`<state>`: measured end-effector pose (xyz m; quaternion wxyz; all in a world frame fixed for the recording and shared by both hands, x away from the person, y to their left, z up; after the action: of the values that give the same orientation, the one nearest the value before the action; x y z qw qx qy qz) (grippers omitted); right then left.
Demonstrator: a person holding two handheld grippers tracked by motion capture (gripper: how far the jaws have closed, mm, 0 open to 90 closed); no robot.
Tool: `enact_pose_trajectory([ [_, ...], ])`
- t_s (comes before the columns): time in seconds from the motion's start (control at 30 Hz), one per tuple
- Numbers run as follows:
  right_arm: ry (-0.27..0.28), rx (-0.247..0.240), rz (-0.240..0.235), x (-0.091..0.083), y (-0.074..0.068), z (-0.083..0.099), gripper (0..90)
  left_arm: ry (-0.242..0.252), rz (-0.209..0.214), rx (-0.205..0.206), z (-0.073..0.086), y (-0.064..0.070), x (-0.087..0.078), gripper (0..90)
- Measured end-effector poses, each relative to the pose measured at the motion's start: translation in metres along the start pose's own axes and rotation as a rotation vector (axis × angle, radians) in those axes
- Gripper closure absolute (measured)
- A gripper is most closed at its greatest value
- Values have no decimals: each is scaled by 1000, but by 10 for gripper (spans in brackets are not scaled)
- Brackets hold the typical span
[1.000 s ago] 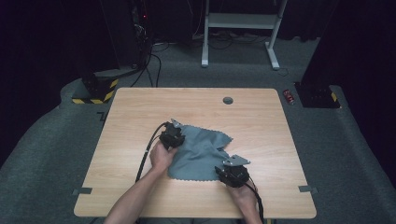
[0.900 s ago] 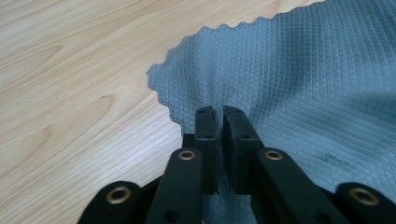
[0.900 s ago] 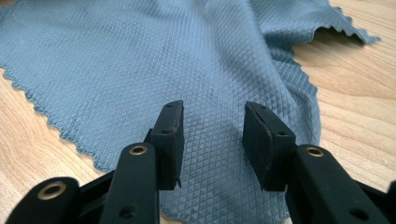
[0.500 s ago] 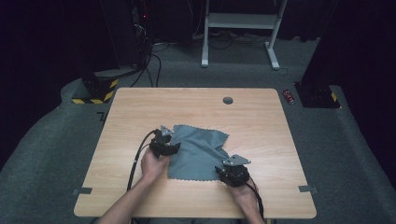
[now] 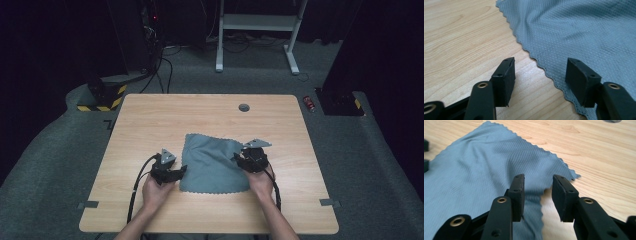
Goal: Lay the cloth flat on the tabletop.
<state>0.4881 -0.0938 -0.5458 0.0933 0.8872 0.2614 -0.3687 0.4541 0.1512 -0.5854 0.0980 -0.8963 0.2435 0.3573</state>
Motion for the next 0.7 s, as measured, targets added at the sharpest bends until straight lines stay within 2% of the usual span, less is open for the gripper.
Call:
enact_pose_trajectory([
  [0.03, 0, 0, 0, 0, 0, 0, 621, -1, 0, 0, 0, 0, 0, 409],
  [0.17, -48, 8, 16, 22, 1, 0, 632, -1, -2, -1, 0, 0, 0, 405],
  [0.33, -116, -2, 32, 41, 8, 6, 815, -1, -3, -1, 0, 0, 0, 403],
  [0.37, -114, -4, 32, 42, 11, 6, 867, -1, -3, -1, 0, 0, 0, 403],
  [0.43, -114, -16, 46, 42, 15, 6, 892, -1, -3, -1, 0, 0, 0, 403],
  [0.47, -133, -41, 84, 42, 20, 4, 895, -1, -3, -1, 0, 0, 0, 403],
  [0.5, -133, -41, 84, 42, 20, 4, 895, -1, -3, -1, 0, 0, 0, 403],
  [0.53, -124, -53, 111, 41, 24, -1, 895, -1, -3, -1, 0, 0, 0, 403],
  [0.57, -100, -48, 129, 39, 29, -6, 894, -1, -2, -3, 0, 0, 0, 402],
  [0.63, -90, -31, 153, 37, 37, -16, 892, -1, -2, -4, 0, 0, 0, 402],
  [0.7, -105, -42, 175, 39, 44, -23, 890, -1, -3, -1, 0, 0, 0, 402],
])
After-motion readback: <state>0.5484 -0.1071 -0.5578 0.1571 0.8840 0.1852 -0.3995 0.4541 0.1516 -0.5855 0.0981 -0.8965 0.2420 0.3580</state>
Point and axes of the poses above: each handheld gripper's, and its own axes: x roughly forward along the jaws, z roughly out of its underside, y roughly to its right, the point moved 9 cm from there along x, roughly forward along the jaws, and after that the axes turned 3 degrees about -y, right-handed, at the moved point
